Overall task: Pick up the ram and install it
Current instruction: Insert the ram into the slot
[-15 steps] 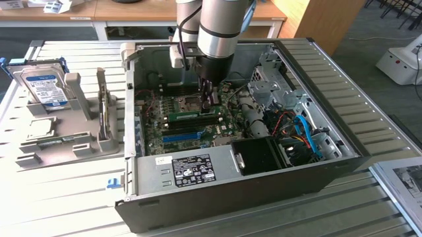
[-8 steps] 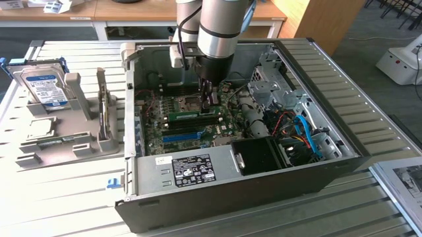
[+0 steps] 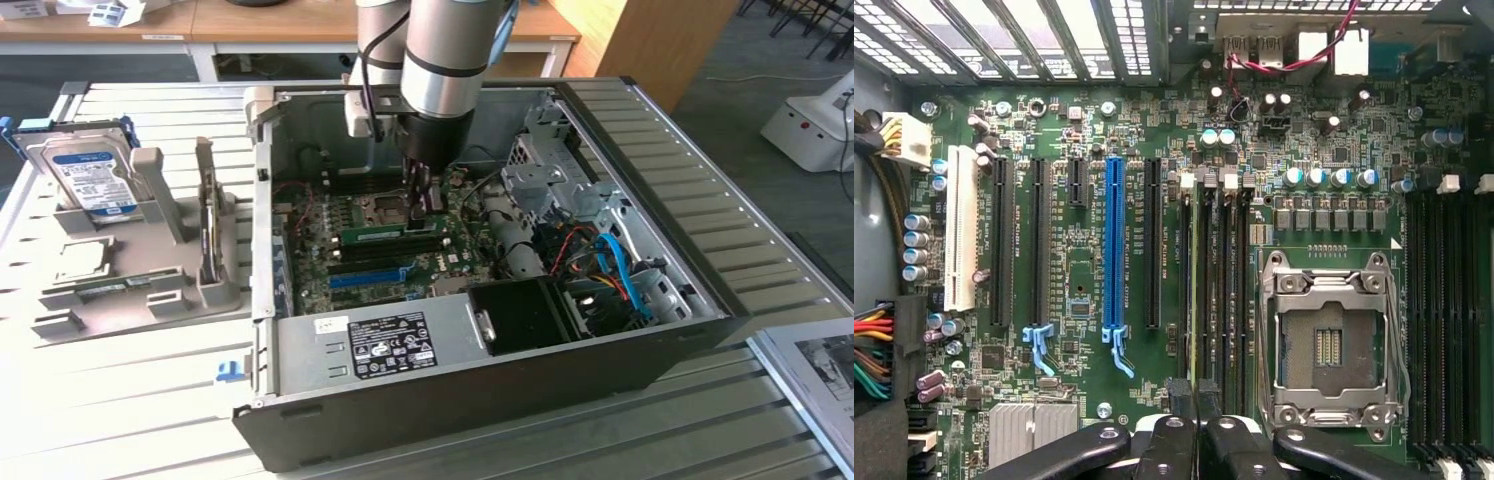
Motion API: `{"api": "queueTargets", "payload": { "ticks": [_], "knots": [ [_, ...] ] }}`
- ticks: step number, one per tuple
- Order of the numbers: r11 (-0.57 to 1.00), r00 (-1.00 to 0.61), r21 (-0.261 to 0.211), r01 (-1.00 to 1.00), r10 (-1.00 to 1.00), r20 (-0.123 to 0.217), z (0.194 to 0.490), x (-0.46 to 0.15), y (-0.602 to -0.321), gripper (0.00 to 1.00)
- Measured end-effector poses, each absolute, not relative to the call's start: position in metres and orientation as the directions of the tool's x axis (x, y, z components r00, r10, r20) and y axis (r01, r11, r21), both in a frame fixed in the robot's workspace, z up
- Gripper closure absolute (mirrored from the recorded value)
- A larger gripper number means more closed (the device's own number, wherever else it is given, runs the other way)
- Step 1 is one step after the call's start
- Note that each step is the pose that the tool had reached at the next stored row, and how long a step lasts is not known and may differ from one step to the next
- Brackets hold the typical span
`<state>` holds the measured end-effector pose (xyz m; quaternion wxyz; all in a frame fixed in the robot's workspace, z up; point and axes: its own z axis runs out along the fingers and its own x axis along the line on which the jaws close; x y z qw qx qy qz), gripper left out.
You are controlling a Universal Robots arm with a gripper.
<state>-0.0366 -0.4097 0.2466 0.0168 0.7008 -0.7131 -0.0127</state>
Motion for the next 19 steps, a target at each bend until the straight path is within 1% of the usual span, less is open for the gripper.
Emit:
{"api": "queueTargets", "payload": {
  "ticks": [19],
  "knots": [
    [0.019, -0.019, 0.042, -0.999, -1.000, 0.006, 0.2385, -0.0364, -0.4098, 0.88]
  ]
}}
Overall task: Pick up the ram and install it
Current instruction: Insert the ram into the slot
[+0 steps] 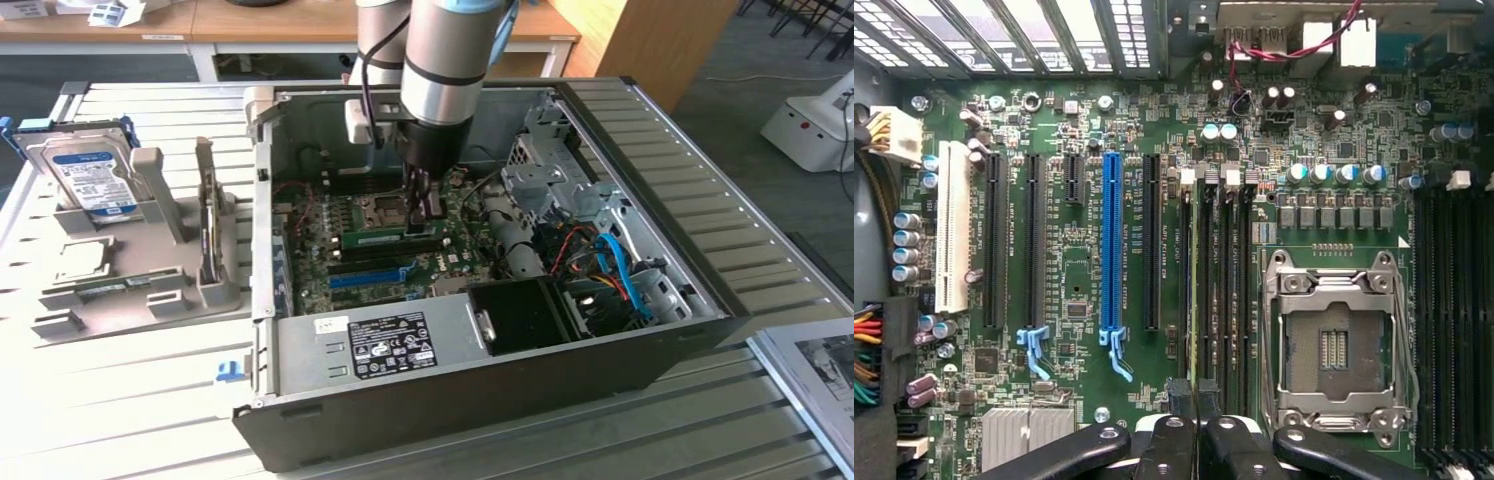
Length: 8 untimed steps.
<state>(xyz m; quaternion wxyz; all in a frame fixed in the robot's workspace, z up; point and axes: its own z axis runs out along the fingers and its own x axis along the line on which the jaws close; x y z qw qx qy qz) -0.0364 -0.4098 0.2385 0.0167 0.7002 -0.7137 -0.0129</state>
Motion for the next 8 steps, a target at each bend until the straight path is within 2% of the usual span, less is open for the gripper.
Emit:
{"api": "queueTargets", "payload": {
  "ticks": [8],
  "knots": [
    [0.020, -0.020, 0.042, -0.999, -1.000, 0.006, 0.2369, -0.0364, -0.4098, 0.88]
  ]
}}
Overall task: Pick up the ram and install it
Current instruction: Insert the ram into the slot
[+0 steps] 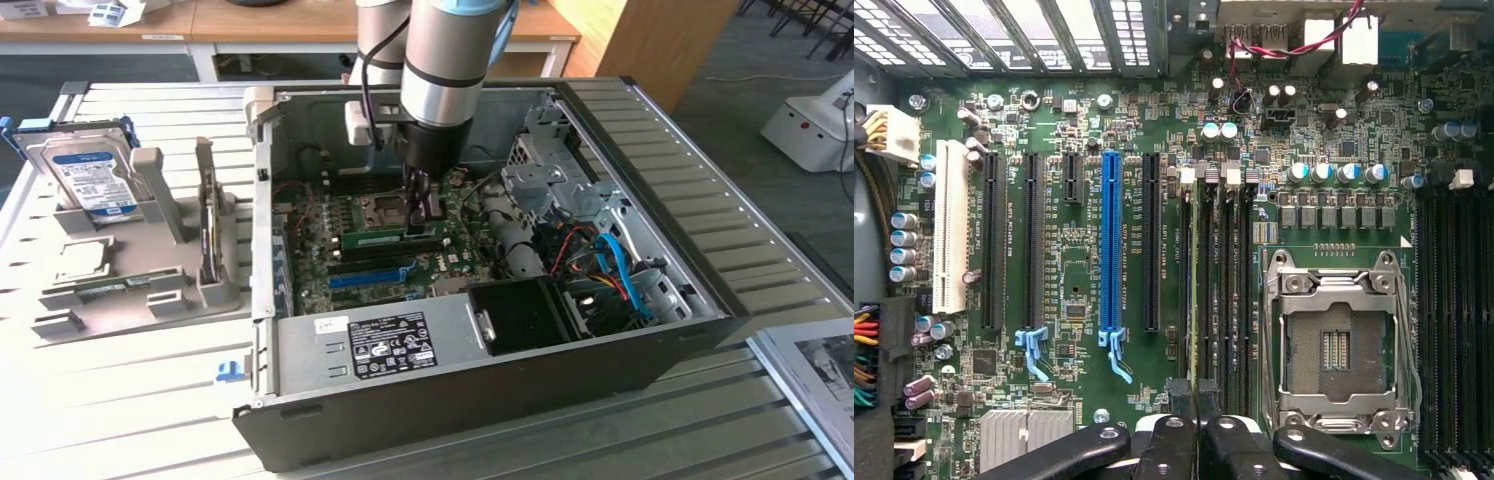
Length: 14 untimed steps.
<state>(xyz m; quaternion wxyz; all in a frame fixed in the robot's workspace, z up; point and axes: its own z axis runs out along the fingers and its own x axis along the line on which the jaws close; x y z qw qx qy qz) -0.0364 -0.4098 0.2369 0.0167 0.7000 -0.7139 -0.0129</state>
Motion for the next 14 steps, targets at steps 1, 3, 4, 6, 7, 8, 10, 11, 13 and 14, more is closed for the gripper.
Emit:
{"api": "queueTargets", "payload": {
  "ticks": [1, 3, 4, 6, 7, 8, 10, 11, 13, 14],
  "knots": [
    [0.020, -0.020, 0.042, -0.999, -1.000, 0.006, 0.2368, -0.0363, -0.4098, 0.88],
    [0.020, -0.020, 0.042, -0.999, -1.000, 0.006, 0.2367, -0.0361, -0.4098, 0.88],
    [0.020, -0.020, 0.042, -0.999, -1.000, 0.006, 0.2367, -0.0361, -0.4098, 0.88],
    [0.020, -0.020, 0.042, -0.999, -1.000, 0.006, 0.2367, -0.0361, -0.4098, 0.88],
    [0.020, -0.020, 0.042, -0.999, -1.000, 0.006, 0.2367, -0.0361, -0.4098, 0.88],
    [0.020, -0.020, 0.042, -0.999, -1.000, 0.006, 0.2365, -0.0360, -0.4098, 0.88],
    [0.020, -0.020, 0.042, -0.999, -1.000, 0.005, 0.2357, -0.0360, -0.4098, 0.88],
    [0.020, -0.019, 0.042, -0.999, -1.000, 0.006, 0.2353, -0.0360, -0.4098, 0.88],
    [0.020, -0.020, 0.042, -0.999, -1.000, 0.006, 0.2348, -0.0360, -0.4099, 0.88],
    [0.020, -0.019, 0.042, -0.999, -1.000, 0.006, 0.2349, -0.0360, -0.4099, 0.88]
  ]
}}
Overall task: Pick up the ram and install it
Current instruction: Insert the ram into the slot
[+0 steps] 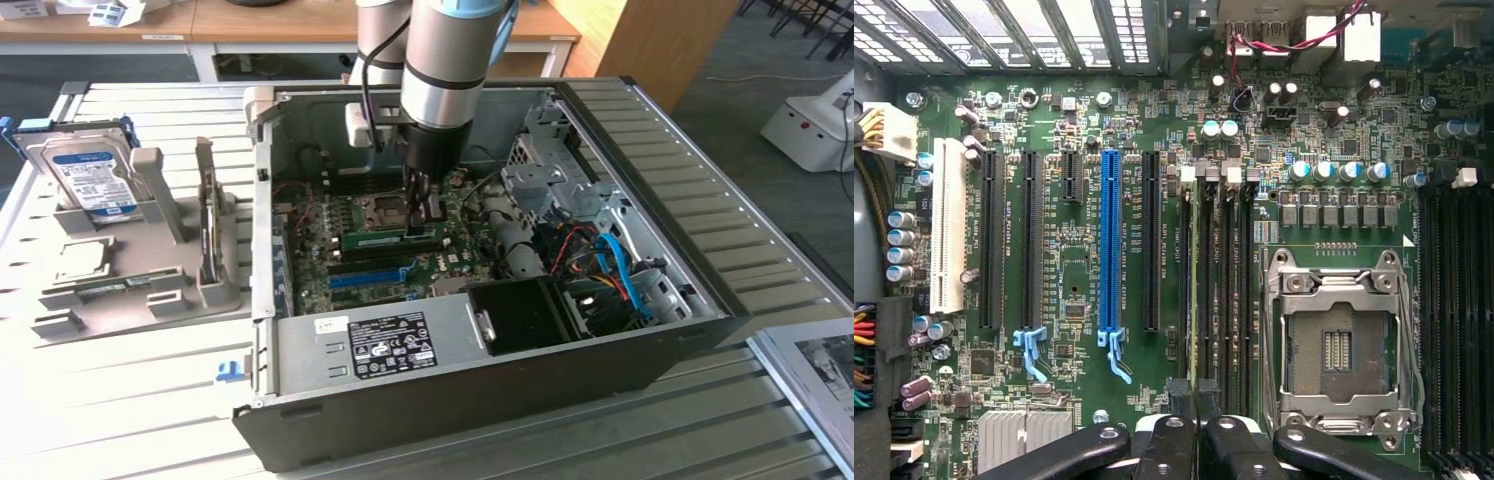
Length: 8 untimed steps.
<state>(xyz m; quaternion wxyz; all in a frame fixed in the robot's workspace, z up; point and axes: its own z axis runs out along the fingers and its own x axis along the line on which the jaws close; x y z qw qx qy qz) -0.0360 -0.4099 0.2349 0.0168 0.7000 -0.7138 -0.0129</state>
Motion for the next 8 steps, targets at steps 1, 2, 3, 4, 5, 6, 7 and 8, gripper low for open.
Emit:
{"api": "queueTargets", "payload": {
  "ticks": [1, 2, 3, 4, 5, 6, 7, 8],
  "knots": [
    [0.020, -0.020, 0.042, -0.999, -1.000, 0.006, 0.2348, -0.0360, -0.4099, 0.88],
    [0.020, -0.020, 0.042, -0.999, -1.000, 0.006, 0.2348, -0.0360, -0.4099, 0.88],
    [0.020, -0.019, 0.042, -0.999, -1.000, 0.006, 0.2344, -0.0360, -0.4098, 0.88],
    [0.020, -0.020, 0.042, -0.999, -1.000, 0.005, 0.2340, -0.0360, -0.4098, 0.88],
    [0.020, -0.020, 0.042, -0.999, -1.000, 0.006, 0.2337, -0.0360, -0.4098, 0.88],
    [0.020, -0.020, 0.042, -0.999, -1.000, 0.006, 0.2335, -0.0360, -0.4099, 0.88],
    [0.020, -0.020, 0.042, -0.999, -1.000, 0.006, 0.2334, -0.0361, -0.4099, 0.88],
    [0.020, -0.020, 0.042, -0.999, -1.000, 0.006, 0.2332, -0.0360, -0.4098, 0.88]
  ]
}}
